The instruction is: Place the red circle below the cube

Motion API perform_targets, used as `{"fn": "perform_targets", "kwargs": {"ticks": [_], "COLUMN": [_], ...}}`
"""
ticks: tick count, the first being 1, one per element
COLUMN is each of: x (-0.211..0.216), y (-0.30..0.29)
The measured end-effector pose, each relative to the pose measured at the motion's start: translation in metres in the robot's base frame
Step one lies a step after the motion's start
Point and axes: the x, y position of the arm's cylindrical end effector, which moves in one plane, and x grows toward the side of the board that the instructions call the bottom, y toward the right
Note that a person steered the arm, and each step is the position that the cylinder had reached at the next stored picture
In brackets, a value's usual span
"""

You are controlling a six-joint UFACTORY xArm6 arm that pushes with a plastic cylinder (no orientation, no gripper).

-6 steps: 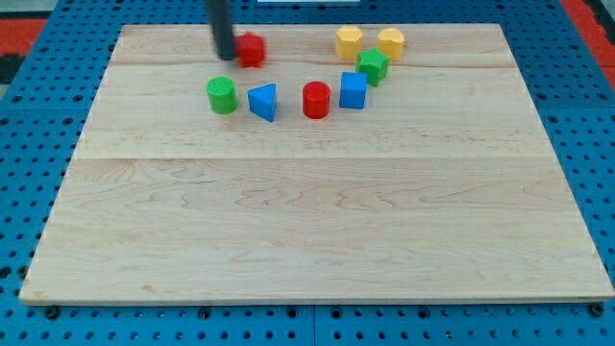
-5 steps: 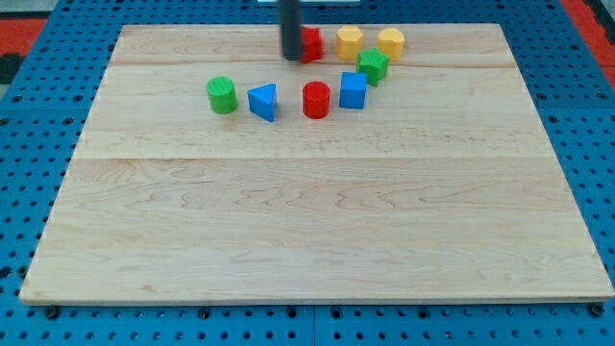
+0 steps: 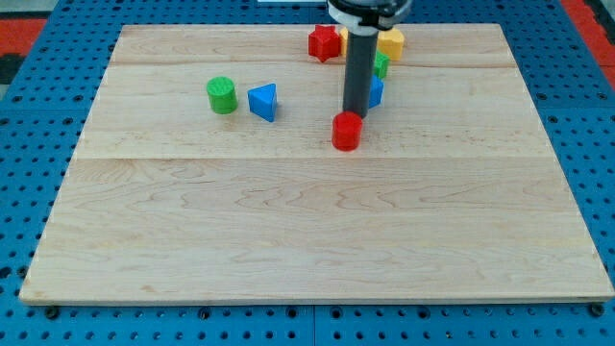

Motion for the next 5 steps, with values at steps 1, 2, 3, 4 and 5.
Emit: {"fn": "perform_targets", "kwargs": {"ticks": [1,2,3,4,5], "x": [0.051,0.071,0.002,0.031,0.012], "y": [0.035,-0.041,-0.009,0.005,0.043]}}
